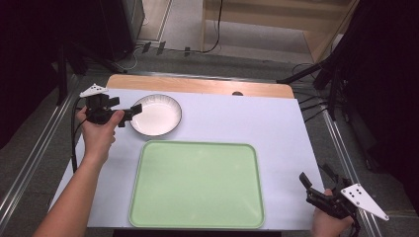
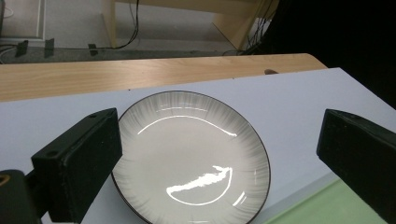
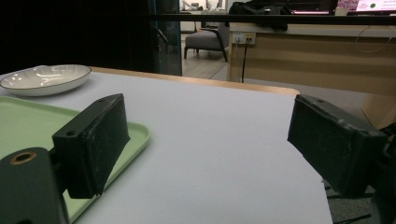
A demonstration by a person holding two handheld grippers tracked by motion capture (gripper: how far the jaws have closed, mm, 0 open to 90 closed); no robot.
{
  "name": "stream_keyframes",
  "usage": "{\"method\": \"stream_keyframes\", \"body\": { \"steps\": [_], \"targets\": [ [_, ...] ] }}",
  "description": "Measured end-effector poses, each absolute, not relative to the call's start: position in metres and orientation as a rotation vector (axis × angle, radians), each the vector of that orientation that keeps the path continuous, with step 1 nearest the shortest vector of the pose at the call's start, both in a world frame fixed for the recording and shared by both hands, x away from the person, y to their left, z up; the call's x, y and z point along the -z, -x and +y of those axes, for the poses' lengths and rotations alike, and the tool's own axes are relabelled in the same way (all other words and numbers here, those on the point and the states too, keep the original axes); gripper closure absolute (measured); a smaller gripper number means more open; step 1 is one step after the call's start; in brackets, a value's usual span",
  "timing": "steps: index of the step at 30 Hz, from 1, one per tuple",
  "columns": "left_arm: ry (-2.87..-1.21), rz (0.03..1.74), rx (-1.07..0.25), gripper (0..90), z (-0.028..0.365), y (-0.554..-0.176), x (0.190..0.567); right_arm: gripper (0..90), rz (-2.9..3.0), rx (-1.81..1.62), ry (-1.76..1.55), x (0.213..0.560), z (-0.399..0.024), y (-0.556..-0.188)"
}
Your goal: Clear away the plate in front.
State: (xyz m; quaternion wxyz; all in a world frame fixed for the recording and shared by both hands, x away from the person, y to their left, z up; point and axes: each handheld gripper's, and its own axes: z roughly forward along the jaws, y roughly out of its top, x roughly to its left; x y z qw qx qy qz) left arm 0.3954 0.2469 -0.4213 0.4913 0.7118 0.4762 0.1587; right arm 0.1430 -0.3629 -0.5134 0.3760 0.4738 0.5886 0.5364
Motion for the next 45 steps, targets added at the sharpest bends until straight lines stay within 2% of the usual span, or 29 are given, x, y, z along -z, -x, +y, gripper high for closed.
{"method": "stream_keyframes", "body": {
  "steps": [20, 27, 30, 33, 40, 45],
  "targets": [
    [-1.712, 1.264, -0.241, 0.3, 0.256, -0.44, 0.451, 12.7, 1.52, -1.376, -1.211, 0.515, -0.362, -0.145],
    [-1.704, 1.308, -0.191, 3.6, 0.262, -0.449, 0.464, 12.7, 1.517, -1.385, -1.21, 0.515, -0.362, -0.146],
    [-1.705, 1.333, -0.168, 6.4, 0.266, -0.453, 0.47, 12.7, 1.524, -1.383, -1.211, 0.515, -0.36, -0.146],
    [-1.703, 1.348, -0.144, 13.3, 0.268, -0.456, 0.475, 12.7, 1.526, -1.385, -1.212, 0.515, -0.36, -0.147],
    [-1.693, 1.412, -0.105, 17.1, 0.268, -0.461, 0.484, 12.7, 1.525, -1.383, -1.211, 0.515, -0.36, -0.147],
    [-1.69, 1.411, -0.088, 23.6, 0.267, -0.464, 0.489, 12.8, 1.529, -1.383, -1.208, 0.515, -0.358, -0.148]
  ]
}}
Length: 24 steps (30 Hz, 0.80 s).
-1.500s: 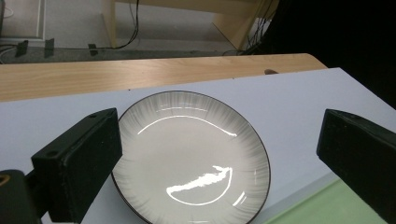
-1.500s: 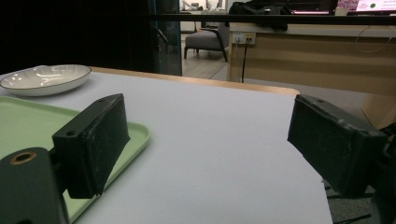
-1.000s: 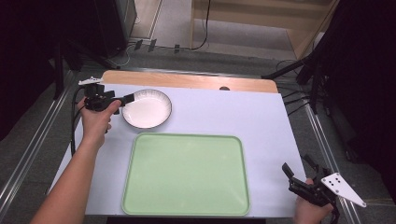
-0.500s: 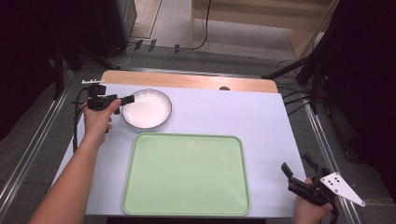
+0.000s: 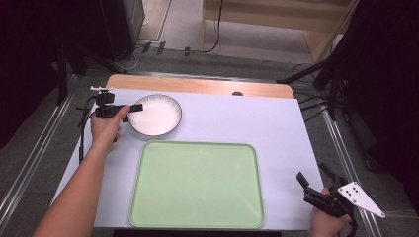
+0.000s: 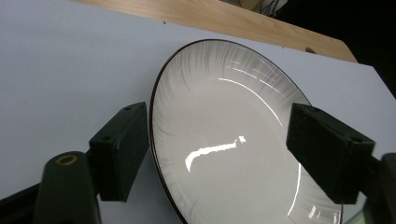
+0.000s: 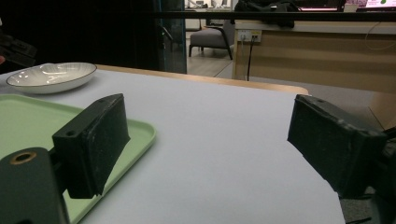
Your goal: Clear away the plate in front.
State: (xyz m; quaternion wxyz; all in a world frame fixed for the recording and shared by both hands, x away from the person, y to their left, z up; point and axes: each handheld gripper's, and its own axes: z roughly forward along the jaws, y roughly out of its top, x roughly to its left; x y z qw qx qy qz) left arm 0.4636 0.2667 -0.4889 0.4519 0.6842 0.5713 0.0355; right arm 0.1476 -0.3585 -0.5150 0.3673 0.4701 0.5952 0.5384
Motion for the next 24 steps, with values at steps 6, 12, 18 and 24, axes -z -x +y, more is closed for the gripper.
{"method": "stream_keyframes", "body": {
  "steps": [6, 12, 18, 24],
  "targets": [
    [-1.668, 1.429, -0.08, 31.9, 0.267, -0.465, 0.491, 12.7, 1.53, -1.383, -1.209, 0.515, -0.359, -0.148],
    [-1.67, 1.502, -0.081, 32.7, 0.272, -0.468, 0.496, 12.7, 1.532, -1.383, -1.208, 0.515, -0.358, -0.148],
    [-1.682, 1.492, -0.015, 40.4, 0.271, -0.47, 0.503, 12.8, 1.532, -1.384, -1.208, 0.516, -0.359, -0.148],
    [-1.659, 1.531, 0.009, 48.1, 0.272, -0.472, 0.508, 12.8, 1.534, -1.383, -1.21, 0.516, -0.358, -0.148]
  ]
}}
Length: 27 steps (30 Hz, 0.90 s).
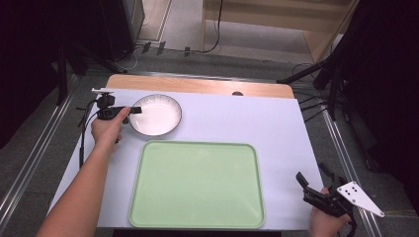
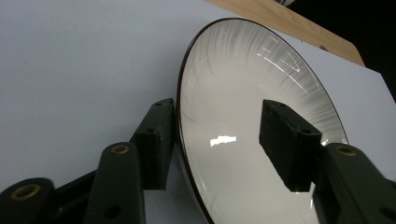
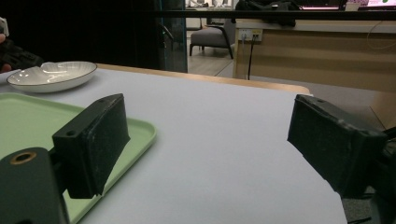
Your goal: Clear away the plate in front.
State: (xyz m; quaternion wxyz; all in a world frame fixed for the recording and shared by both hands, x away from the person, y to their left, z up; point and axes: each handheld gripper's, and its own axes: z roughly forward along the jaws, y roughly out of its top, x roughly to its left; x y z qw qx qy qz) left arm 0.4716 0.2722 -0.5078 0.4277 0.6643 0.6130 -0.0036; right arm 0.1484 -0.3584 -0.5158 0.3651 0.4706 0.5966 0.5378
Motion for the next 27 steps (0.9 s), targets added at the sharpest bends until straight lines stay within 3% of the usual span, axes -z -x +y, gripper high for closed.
{"method": "stream_keyframes", "body": {
  "steps": [14, 17, 27],
  "targets": [
    [-1.643, 1.633, 0.133, 70.6, 0.273, -0.475, 0.519, 12.7, 1.538, -1.388, -1.211, 0.517, -0.358, -0.15],
    [-1.659, 1.651, 0.099, 76.2, 0.27, -0.474, 0.518, 12.7, 1.541, -1.387, -1.208, 0.517, -0.358, -0.15],
    [-1.543, 1.712, 0.192, 83.6, 0.273, -0.473, 0.521, 12.8, 1.543, -1.388, -1.205, 0.517, -0.358, -0.151]
  ]
}}
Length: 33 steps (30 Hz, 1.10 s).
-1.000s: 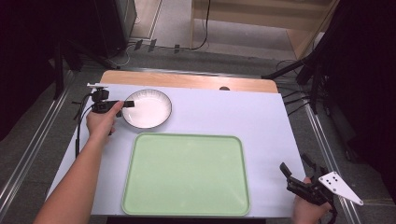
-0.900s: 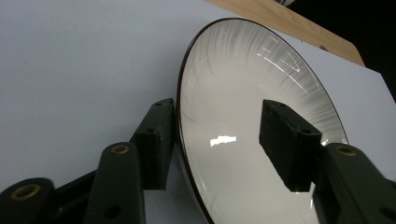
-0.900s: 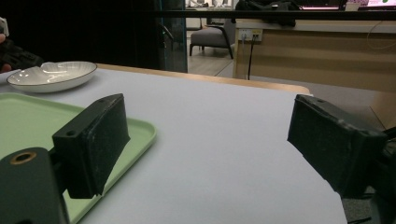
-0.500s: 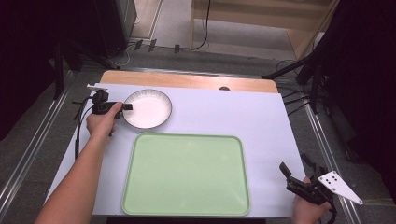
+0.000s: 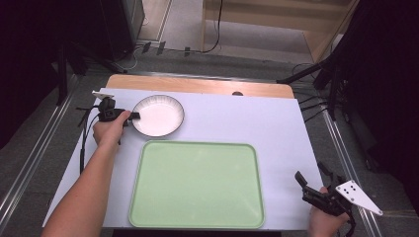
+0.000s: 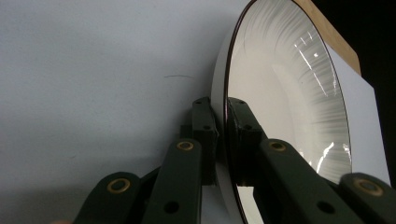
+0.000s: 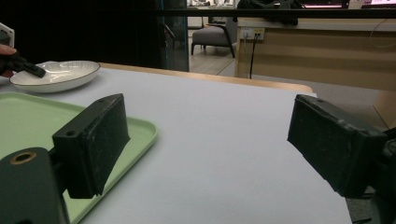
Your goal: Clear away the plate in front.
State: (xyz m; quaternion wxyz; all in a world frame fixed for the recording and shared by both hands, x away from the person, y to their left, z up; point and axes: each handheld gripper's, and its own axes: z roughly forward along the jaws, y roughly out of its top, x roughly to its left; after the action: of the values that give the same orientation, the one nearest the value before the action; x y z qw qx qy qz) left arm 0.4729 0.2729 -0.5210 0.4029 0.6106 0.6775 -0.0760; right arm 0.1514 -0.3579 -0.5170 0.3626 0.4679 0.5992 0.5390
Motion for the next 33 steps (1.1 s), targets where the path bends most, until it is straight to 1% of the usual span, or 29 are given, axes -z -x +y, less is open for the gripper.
{"method": "stream_keyframes", "body": {
  "steps": [3, 9, 15, 19, 23, 28, 33],
  "targets": [
    [-1.484, 1.717, 0.19, 84.6, 0.271, -0.471, 0.521, 12.8, 1.542, -1.385, -1.206, 0.517, -0.358, -0.151],
    [-1.5, 1.706, 0.163, 84.8, 0.266, -0.471, 0.519, 12.8, 1.539, -1.384, -1.212, 0.517, -0.36, -0.15],
    [-1.465, 1.698, 0.139, 84.6, 0.269, -0.469, 0.516, 12.7, 1.534, -1.385, -1.211, 0.517, -0.36, -0.15],
    [-1.438, 1.65, 0.171, 84.5, 0.267, -0.467, 0.509, 12.7, 1.532, -1.385, -1.213, 0.517, -0.361, -0.15],
    [-1.424, 1.612, 0.152, 84.6, 0.264, -0.464, 0.498, 12.8, 1.532, -1.386, -1.211, 0.517, -0.361, -0.15],
    [-1.453, 1.581, 0.136, 84.8, 0.264, -0.459, 0.489, 12.8, 1.53, -1.387, -1.211, 0.517, -0.36, -0.149],
    [-1.506, 1.563, 0.09, 84.5, 0.262, -0.453, 0.481, 12.8, 1.529, -1.386, -1.212, 0.516, -0.361, -0.149]
  ]
}}
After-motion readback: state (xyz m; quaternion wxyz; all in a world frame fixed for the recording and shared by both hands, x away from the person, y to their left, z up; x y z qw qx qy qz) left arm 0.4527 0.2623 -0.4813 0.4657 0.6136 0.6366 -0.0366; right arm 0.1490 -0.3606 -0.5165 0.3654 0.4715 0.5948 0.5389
